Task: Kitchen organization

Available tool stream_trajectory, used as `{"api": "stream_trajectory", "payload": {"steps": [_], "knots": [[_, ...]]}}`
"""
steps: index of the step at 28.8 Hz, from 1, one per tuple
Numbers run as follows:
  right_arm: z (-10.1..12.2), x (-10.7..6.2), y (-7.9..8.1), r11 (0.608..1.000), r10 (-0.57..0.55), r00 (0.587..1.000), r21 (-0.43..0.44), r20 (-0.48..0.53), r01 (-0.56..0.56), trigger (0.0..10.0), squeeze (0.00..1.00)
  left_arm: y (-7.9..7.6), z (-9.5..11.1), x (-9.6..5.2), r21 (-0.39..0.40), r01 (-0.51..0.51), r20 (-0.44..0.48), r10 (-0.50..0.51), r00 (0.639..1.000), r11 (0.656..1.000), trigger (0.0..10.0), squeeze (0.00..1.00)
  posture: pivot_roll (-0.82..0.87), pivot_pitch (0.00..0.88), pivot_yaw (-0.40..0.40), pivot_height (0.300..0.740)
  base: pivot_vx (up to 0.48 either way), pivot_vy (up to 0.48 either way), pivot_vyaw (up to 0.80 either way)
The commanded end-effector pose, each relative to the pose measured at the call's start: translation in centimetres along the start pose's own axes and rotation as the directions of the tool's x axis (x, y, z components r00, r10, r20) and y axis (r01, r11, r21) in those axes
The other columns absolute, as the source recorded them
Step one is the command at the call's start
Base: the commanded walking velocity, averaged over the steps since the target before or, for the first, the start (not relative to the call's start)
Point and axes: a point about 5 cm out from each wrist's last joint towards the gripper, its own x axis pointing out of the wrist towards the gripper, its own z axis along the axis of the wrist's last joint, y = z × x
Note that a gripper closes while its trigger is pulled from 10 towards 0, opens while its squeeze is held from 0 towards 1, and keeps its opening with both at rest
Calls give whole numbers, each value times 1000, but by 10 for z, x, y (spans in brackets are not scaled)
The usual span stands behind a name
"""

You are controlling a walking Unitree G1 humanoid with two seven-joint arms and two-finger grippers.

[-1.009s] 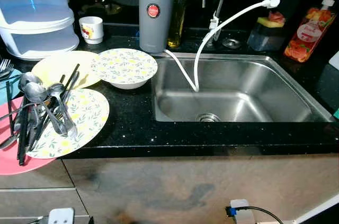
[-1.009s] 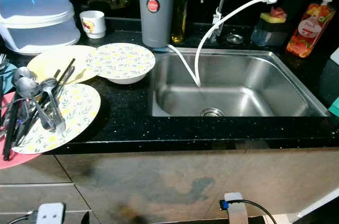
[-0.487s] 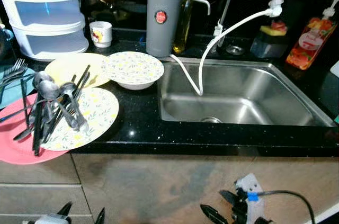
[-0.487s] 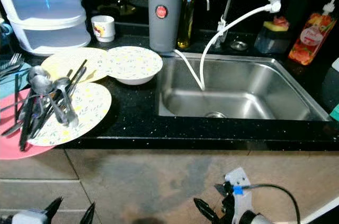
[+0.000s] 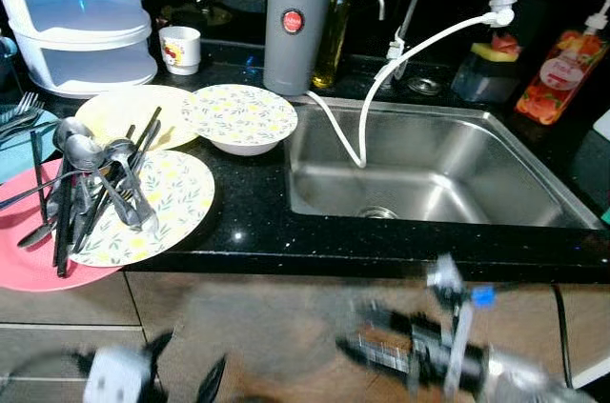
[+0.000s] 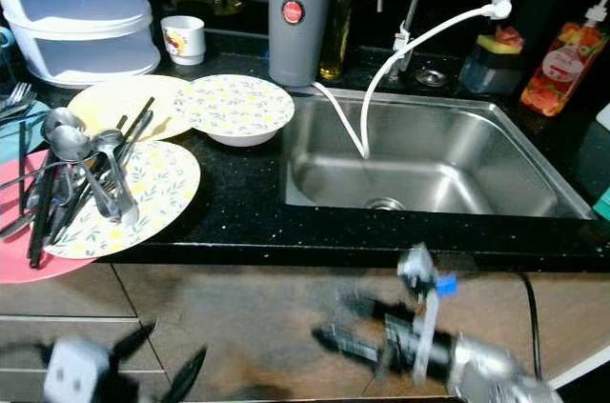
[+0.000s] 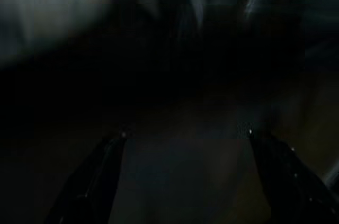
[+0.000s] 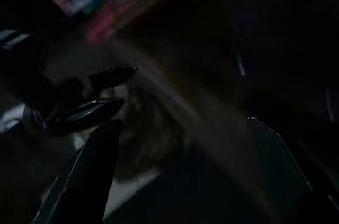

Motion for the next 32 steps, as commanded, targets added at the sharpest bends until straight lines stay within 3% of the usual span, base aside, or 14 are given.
{"api": "stream_trajectory", "payload": {"steps": [1,5,7,8,12,14,17,21,24,25,27,28,30,32], "knots": [[14,2,0,999,11,997,51,76,-15,10000,0,0,20,11,-25,39,47,-38,998,999,10000,0,61,78,-95,740,0,0,0],[27,9,3,996,54,987,59,149,-64,10000,0,5,39,23,0,71,105,-70,992,997,10000,0,63,73,-76,740,0,0,0],[43,18,11,994,102,970,26,222,-111,10000,0,12,67,37,52,93,188,-101,977,994,10000,0,73,52,-60,740,0,0,0],[43,18,11,994,102,970,26,222,-111,10000,0,12,67,37,52,93,188,-101,977,994,10000,0,73,52,-60,740,0,0,0],[56,32,-1,994,-35,960,-94,279,64,10000,0,29,95,61,112,11,257,-39,965,994,10000,0,85,53,-42,740,0,0,0],[56,32,-1,994,-35,960,-94,279,64,10000,0,29,95,61,112,11,257,-39,965,994,10000,0,85,53,-42,740,0,0,0],[76,43,-9,964,-169,904,-126,393,235,10000,0,52,119,86,151,-136,306,85,948,979,10000,0,86,42,-13,740,0,0,0],[86,47,-10,948,-212,871,-125,443,294,10000,0,66,133,99,142,-220,339,162,927,965,10000,0,79,36,-1,740,0,0,0],[92,53,-11,900,-273,854,-195,442,389,10000,0,77,138,106,149,-289,333,227,915,946,10000,0,73,20,10,740,0,0,0],[93,56,-12,867,-309,844,-234,439,439,10000,0,83,136,107,151,-319,316,260,912,936,10000,0,72,19,11,740,0,0,0],[92,63,-20,783,-410,809,-293,421,549,10000,0,99,129,105,180,-427,275,371,887,886,10000,0,63,8,14,740,0,0,0],[91,65,-22,760,-434,795,-301,424,575,10000,0,107,127,102,174,-481,271,428,862,859,10000,0,59,6,9,740,0,0,0],[90,71,-24,741,-451,782,-308,430,596,10000,0,120,129,96,174,-555,278,500,820,814,10000,0,55,5,6,740,0,0,0],[88,74,-27,727,-472,774,-311,423,613,10000,0,125,130,94,188,-577,276,522,808,795,10000,0,47,10,-13,740,0,0,0]]}}
